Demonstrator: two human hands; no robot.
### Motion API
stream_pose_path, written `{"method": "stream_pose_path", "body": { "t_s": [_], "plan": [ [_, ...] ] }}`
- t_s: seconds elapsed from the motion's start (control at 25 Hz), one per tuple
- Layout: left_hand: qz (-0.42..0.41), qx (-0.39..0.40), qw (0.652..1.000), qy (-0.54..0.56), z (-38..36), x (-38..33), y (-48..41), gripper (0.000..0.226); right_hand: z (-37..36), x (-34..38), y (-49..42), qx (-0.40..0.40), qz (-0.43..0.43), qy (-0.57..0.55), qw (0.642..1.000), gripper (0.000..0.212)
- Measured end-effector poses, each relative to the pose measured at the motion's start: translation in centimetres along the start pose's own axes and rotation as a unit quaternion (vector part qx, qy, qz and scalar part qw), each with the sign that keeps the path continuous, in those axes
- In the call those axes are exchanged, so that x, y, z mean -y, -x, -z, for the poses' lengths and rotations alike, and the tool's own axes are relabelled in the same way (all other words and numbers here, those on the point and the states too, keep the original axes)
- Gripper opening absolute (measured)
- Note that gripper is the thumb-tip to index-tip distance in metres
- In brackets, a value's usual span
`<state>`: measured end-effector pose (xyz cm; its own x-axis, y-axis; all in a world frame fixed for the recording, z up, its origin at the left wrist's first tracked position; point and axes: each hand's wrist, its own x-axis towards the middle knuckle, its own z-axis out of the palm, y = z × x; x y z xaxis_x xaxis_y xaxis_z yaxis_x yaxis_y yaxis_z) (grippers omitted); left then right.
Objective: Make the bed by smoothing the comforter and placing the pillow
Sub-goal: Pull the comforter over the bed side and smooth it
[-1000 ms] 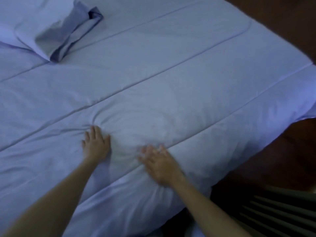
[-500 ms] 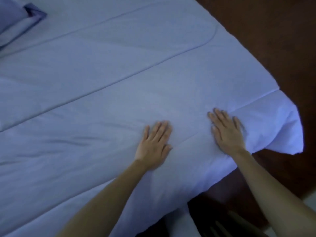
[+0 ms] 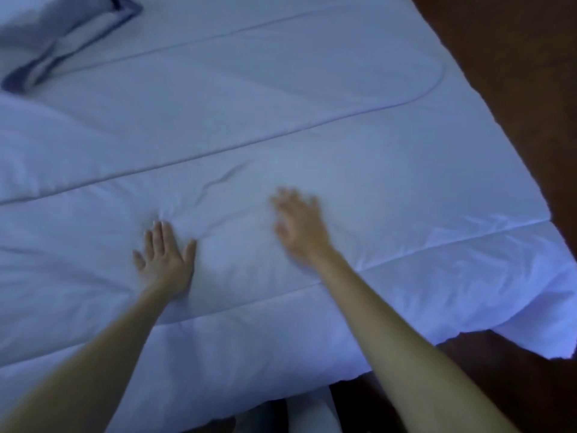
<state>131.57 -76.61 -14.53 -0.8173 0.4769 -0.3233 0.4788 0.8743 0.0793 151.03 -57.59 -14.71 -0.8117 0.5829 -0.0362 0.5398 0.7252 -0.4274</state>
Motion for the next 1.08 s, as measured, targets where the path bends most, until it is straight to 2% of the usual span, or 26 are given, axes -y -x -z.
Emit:
{"method": "stream_pose_path", "body": {
  "t_s": [0.04,0.08,0.12,0.24,0.4,0.44,0.52,0.56,0.6,0.64,0.68,0.72,0.76,0.8,0.84,0.92,1.0,1.08],
  "plan": [
    [0.021,-0.018,1.000,0.014,-0.6,0.4,1.1,0.073,-1.3,1.8,0.3,0.046,0.093,0.044,0.994,0.056],
    [0.035,-0.033,0.998,0.029,-1.2,0.1,2.1,0.073,-1.7,2.1,0.7,0.064,0.138,0.074,0.986,0.053],
    [0.039,-0.044,0.997,0.040,-1.7,-0.5,3.2,0.071,-1.6,1.1,1.0,0.051,0.130,0.083,0.987,0.051],
    [-0.024,-0.072,0.996,0.038,-3.4,-3.7,6.8,0.073,0.8,-6.5,4.6,-0.025,-0.059,0.083,0.995,0.054],
    [-0.141,-0.067,0.987,0.025,-5.4,-10.4,10.5,0.071,6.5,-18.1,13.7,-0.051,-0.266,0.115,0.956,0.055],
    [-0.167,-0.057,0.984,0.016,-5.8,-12.4,11.3,0.070,7.8,-20.3,15.2,-0.051,-0.320,0.090,0.942,0.053],
    [-0.218,-0.043,0.975,-0.016,-6.7,-15.6,12.3,0.069,9.4,-23.5,16.0,-0.073,-0.460,0.025,0.885,0.052],
    [-0.233,-0.041,0.971,-0.027,-7.0,-17.1,12.5,0.068,10.1,-24.5,15.4,-0.092,-0.504,0.014,0.859,0.052],
    [-0.235,-0.040,0.971,-0.030,-7.2,-18.5,12.4,0.068,10.3,-24.8,14.3,-0.113,-0.495,0.023,0.861,0.054],
    [-0.227,-0.041,0.973,-0.030,-7.4,-20.1,12.4,0.068,10.5,-24.7,13.1,-0.136,-0.429,0.038,0.892,0.056],
    [-0.213,-0.046,0.976,-0.028,-7.5,-21.4,12.3,0.068,9.9,-23.8,11.9,-0.142,-0.313,0.056,0.938,0.058],
    [-0.193,-0.060,0.979,-0.025,-7.7,-22.6,12.3,0.068,8.9,-22.4,11.5,-0.113,-0.167,0.087,0.976,0.057],
    [-0.167,-0.071,0.983,-0.022,-8.0,-23.8,12.6,0.068,7.6,-21.2,12.2,-0.068,-0.036,0.115,0.990,0.055],
    [-0.138,-0.081,0.987,-0.019,-8.1,-24.8,12.9,0.070,6.9,-20.5,13.6,-0.035,0.053,0.138,0.988,0.055],
    [-0.103,-0.087,0.991,-0.012,-8.2,-26.0,13.5,0.073,7.3,-21.5,14.8,-0.017,0.102,0.142,0.984,0.055],
    [-0.051,-0.081,0.995,0.007,-8.8,-28.4,14.9,0.077,9.1,-27.0,15.8,-0.015,0.099,0.129,0.987,0.055],
    [-0.033,-0.081,0.996,0.015,-9.8,-31.5,16.7,0.080,11.5,-33.8,17.0,-0.030,0.057,0.137,0.988,0.055],
    [-0.031,-0.070,0.997,0.022,-11.0,-34.9,18.7,0.080,13.9,-39.7,18.2,-0.001,0.042,0.142,0.989,0.057]
  ]
}}
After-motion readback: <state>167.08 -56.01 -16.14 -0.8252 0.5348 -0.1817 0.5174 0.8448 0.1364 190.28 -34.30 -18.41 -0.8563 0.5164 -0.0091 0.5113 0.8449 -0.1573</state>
